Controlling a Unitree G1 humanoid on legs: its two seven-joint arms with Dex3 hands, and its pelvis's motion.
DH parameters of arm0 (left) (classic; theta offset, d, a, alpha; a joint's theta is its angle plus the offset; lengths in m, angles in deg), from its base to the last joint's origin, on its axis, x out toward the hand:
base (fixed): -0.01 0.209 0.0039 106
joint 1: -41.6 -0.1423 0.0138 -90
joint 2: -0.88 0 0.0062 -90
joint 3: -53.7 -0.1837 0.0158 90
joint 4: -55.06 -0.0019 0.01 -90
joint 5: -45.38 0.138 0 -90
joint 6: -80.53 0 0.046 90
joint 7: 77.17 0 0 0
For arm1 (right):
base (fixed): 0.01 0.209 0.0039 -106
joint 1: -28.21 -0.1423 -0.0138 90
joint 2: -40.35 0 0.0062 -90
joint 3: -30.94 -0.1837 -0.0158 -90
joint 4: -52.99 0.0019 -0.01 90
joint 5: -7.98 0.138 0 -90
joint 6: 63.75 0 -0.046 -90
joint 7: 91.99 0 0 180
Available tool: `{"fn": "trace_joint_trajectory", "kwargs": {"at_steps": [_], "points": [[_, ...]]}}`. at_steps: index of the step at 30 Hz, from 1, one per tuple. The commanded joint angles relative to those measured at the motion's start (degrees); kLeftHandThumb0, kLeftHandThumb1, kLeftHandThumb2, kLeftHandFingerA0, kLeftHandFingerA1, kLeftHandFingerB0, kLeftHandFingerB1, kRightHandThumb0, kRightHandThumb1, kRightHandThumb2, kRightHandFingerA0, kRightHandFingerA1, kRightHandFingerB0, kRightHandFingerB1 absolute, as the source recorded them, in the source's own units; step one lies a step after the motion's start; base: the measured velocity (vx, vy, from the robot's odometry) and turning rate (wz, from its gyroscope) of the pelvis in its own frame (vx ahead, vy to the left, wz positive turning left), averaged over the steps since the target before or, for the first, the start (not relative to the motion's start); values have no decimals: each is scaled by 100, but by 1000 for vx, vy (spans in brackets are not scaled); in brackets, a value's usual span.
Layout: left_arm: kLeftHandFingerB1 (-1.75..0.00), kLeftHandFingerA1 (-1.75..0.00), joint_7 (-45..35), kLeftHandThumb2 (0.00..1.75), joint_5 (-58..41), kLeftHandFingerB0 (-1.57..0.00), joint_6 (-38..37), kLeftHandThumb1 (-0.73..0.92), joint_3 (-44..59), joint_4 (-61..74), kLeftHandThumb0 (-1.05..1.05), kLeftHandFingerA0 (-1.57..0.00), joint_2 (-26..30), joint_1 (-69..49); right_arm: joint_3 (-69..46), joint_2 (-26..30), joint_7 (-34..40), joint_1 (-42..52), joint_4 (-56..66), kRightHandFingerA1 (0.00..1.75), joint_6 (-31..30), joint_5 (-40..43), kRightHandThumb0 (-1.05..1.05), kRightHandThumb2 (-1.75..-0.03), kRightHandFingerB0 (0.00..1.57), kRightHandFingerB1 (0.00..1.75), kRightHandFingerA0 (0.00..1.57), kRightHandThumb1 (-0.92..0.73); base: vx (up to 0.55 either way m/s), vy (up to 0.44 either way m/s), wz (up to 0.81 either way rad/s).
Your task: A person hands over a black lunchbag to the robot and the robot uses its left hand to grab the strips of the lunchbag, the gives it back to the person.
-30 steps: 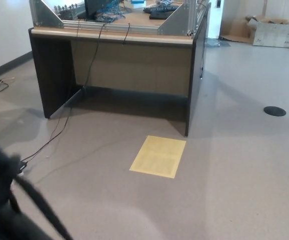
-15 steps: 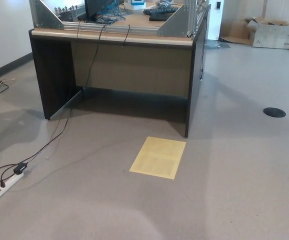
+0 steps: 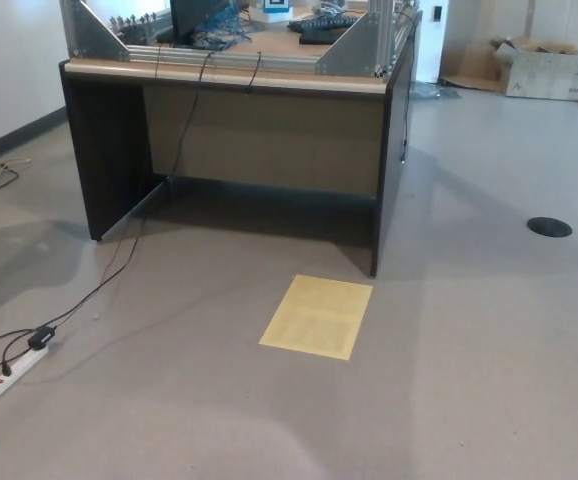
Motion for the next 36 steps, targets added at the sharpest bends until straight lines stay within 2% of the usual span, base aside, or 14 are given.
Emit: {"fn": "trace_joint_trajectory", "kwargs": {"at_steps": [1, 9, 10, 11, 18, 19, 22, 23, 25, 27, 28, 31, 35, 36], "points": [[-174, -175, 765, 56, 270, -62, -626, 66, -170, -200, -13, -81, 269, 81, -9, 35, 130, 109, -29, 62, 66, -20, -54, -92, 42, 53, 56, -56, 0, 0, 0], [-172, -175, 1167, 56, 322, -63, -709, 65, -400, -377, -14, -81, 360, 152, 2, 78, 158, 136, -57, 63, 82, -54, -51, -93, 44, 55, 56, -54, 0, 0, 0], [-173, -175, 1181, 56, 320, -63, -689, 66, -414, -350, -14, -81, 388, 209, -3, 69, 156, 97, -61, 46, 60, -50, -51, -59, 55, 42, 59, -66, 0, 0, 0], [-174, -175, 1200, 56, 324, -62, -667, 66, -422, -315, -14, -81, 418, 291, -14, 61, 138, 41, -74, 62, 53, -35, -53, -93, 43, 54, 57, -56, 0, 0, 0], [-175, -175, 1089, 56, 340, -65, -793, 65, -418, 488, -14, -83, 638, 1044, -22, 78, 159, 41, -65, 62, 59, -48, -54, -93, 43, 54, 56, -56, 0, 0, 0], [-175, -175, 957, 56, 337, -61, -741, 65, -428, 748, -14, -80, 706, 1239, -40, 69, 133, 45, -67, 62, 75, -19, -53, -92, 43, 54, 56, -56, 0, 0, 0], [-174, -175, 637, 56, 263, -64, -465, 64, -457, 1412, -13, -83, 741, 1595, -27, 60, 157, 146, -29, 61, 57, -37, -54, -93, 43, 53, 55, -57, 0, 0, 0], [-169, -175, 351, 56, 163, -66, -383, 62, -562, 1792, -11, -82, 744, 2069, -41, 62, 154, 153, -38, 62, 87, -22, -53, -92, 43, 54, 56, -56, 0, 0, 0], [-170, -175, 183, 56, 381, -65, 116, 62, -647, 2350, -14, -81, 692, 2558, -42, 59, 183, 164, -34, 62, 75, -34, -53, -92, 44, 54, 57, -56, 0, 0, 0], [-168, -175, -69, 56, 392, -63, 244, 61, -845, 2543, -14, -78, 660, 3178, -42, 59, 192, 112, -32, 62, 19, -49, -53, -93, 44, 54, 57, -56, 0, 0, 0], [-168, -175, -165, 56, 484, -63, 454, 63, -959, 2658, -16, -77, 584, 3525, -34, 64, 200, 95, -20, 45, -8, -67, -50, -59, 56, 42, 59, -67, 0, 0, 0], [-172, -175, -352, 56, 936, -59, 982, 61, -1376, 2847, -19, -77, 320, 4615, -51, 49, 177, 50, -29, 44, -51, -47, -50, -59, 57, 42, 58, -67, 0, 0, 0], [-171, -175, -458, 56, 1078, -58, 1083, 60, -1742, 2566, -18, -77, 119, 5496, -64, 72, 154, 5, -15, 45, -19, -36, -50, -59, 56, 43, 58, -67, 0, 0, 0], [-172, -175, -491, 56, 1308, -55, 1267, 61, -2023, 2257, -23, -74, -88, 6238, -74, 68, 158, -79, -24, 45, -35, -31, -49, -59, 57, 43, 58, -67, 0, 0, 0]]}}
